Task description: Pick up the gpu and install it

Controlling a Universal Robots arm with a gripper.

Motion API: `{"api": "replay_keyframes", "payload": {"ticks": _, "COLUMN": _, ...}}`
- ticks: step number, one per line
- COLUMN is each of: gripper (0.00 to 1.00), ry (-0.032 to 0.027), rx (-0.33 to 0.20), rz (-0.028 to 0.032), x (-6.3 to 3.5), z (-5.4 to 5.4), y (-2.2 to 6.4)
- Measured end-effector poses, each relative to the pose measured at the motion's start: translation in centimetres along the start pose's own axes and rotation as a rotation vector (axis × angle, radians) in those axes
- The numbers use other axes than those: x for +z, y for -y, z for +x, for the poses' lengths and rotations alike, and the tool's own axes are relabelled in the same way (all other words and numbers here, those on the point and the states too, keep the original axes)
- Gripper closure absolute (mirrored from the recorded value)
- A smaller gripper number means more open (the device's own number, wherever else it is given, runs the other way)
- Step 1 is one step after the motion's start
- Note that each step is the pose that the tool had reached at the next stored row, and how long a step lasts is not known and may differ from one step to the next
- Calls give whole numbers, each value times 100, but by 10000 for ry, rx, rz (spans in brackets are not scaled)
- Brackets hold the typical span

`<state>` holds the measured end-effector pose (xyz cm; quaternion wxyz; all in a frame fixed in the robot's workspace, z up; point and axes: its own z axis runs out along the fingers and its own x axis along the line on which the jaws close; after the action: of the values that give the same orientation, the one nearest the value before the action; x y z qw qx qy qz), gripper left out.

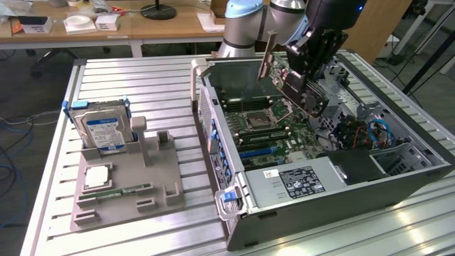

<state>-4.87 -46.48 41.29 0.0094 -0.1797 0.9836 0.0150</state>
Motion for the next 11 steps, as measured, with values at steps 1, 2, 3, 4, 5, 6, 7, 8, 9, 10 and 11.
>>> {"api": "replay_keyframes", "payload": {"ticks": 1, "gripper": 74, "ry": -2, "rx": -58, "rz": -1, "x": 0, "z": 0, "y": 0}}
{"api": "replay_keyframes", "payload": {"ticks": 2, "gripper": 74, "ry": -3, "rx": -117, "rz": -2, "x": 0, "z": 0, "y": 0}}
{"api": "replay_keyframes", "payload": {"ticks": 3, "gripper": 74, "ry": -5, "rx": -174, "rz": -4, "x": 0, "z": 0, "y": 0}}
{"api": "replay_keyframes", "payload": {"ticks": 4, "gripper": 74, "ry": -6, "rx": -228, "rz": -5, "x": 0, "z": 0, "y": 0}}
{"api": "replay_keyframes", "payload": {"ticks": 5, "gripper": 74, "ry": -8, "rx": -287, "rz": -7, "x": 0, "z": 0, "y": 0}}
{"api": "replay_keyframes", "payload": {"ticks": 6, "gripper": 74, "ry": -9, "rx": -341, "rz": -8, "x": 0, "z": 0, "y": 0}}
{"api": "replay_keyframes", "payload": {"ticks": 7, "gripper": 74, "ry": -10, "rx": -395, "rz": -10, "x": 0, "z": 0, "y": 0}}
{"api": "replay_keyframes", "payload": {"ticks": 8, "gripper": 74, "ry": -12, "rx": -450, "rz": -10, "x": 0, "z": 0, "y": 0}}
{"api": "replay_keyframes", "payload": {"ticks": 9, "gripper": 74, "ry": -14, "rx": -506, "rz": -12, "x": 0, "z": 0, "y": 0}}
{"api": "replay_keyframes", "payload": {"ticks": 10, "gripper": 74, "ry": -15, "rx": -566, "rz": -13, "x": 0, "z": 0, "y": 0}}
{"api": "replay_keyframes", "payload": {"ticks": 11, "gripper": 74, "ry": -17, "rx": -636, "rz": -15, "x": 0, "z": 0, "y": 0}}
